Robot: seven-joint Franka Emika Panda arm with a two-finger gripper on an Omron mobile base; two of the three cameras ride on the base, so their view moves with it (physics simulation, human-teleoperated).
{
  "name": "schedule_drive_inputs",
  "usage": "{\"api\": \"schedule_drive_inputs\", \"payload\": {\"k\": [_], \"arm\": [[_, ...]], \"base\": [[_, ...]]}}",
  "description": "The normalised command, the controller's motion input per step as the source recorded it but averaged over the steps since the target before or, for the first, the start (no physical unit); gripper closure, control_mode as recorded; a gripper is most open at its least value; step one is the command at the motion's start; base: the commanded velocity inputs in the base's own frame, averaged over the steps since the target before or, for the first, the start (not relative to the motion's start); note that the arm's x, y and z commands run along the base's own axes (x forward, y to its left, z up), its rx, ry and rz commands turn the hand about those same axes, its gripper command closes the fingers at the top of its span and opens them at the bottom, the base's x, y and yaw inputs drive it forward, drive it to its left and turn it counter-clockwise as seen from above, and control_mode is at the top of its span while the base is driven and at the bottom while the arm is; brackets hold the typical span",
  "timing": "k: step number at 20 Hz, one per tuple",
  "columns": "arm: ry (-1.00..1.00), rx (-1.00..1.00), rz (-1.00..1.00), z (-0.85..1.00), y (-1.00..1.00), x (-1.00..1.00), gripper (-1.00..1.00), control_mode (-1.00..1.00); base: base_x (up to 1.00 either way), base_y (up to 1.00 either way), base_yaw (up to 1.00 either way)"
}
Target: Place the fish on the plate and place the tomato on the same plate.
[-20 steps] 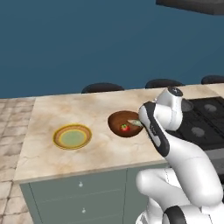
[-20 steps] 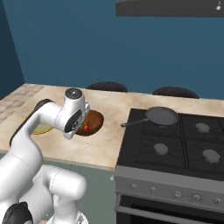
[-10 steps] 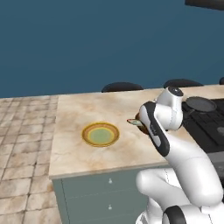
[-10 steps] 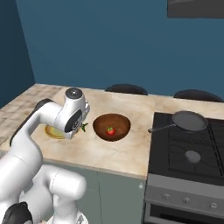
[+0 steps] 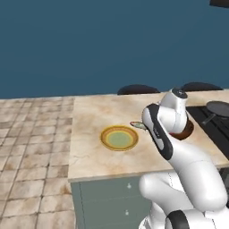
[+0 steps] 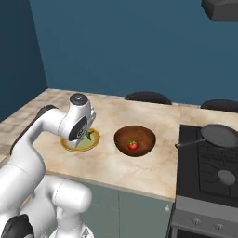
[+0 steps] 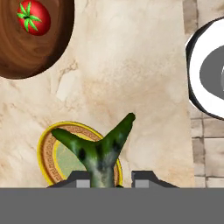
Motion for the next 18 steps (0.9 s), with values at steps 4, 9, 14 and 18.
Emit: {"api": "schedule_drive_inputs", "payload": {"k": [4,9,14,18], "arm": [[0.0,0.0,0.0,0.0,0.0,0.0,1.0,1.0],[0.0,-0.04,0.06,0.0,0.1,0.08,1.0,-1.0],[0.0,-0.08,0.15,0.0,0.15,0.23,1.0,-1.0],[0.0,-0.05,0.11,-0.05,0.0,0.37,1.0,-1.0]], "base": [[0.13,0.25,0.16],[0.09,0.15,0.09],[0.0,0.0,0.0],[0.0,0.0,0.0]]}}
